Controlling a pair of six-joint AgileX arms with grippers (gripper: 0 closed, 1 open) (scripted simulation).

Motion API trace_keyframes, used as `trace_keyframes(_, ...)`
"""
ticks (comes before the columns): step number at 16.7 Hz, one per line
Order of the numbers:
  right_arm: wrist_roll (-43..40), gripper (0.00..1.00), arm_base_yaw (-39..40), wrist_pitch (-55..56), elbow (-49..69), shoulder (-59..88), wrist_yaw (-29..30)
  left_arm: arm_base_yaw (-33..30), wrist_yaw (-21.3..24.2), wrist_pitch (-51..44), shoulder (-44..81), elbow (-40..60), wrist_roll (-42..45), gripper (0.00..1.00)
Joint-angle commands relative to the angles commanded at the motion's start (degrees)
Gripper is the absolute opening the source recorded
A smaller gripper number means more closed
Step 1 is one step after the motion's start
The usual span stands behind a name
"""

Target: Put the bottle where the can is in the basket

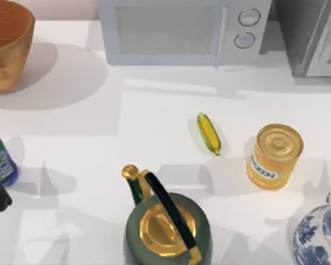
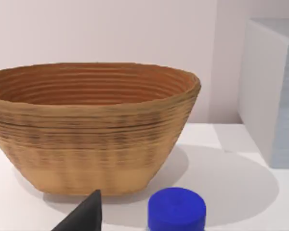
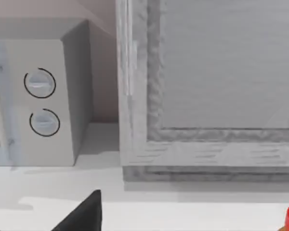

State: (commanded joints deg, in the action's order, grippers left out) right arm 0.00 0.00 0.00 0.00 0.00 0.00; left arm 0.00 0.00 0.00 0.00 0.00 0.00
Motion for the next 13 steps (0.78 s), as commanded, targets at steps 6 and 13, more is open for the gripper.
trace_keyframes(6, 0.0, 1.0, 0.0, 0.0, 0.0, 0.0, 0.0, 1.27, -0.61, -2.4, 5.4, 4.89, 0.23, 1.0)
trace_keyframes(13, 0.0, 1.0, 0.0, 0.0, 0.0, 0.0, 0.0, 4.73, -0.57, -14.79, 32.28, 30.64, 1.89, 1.0)
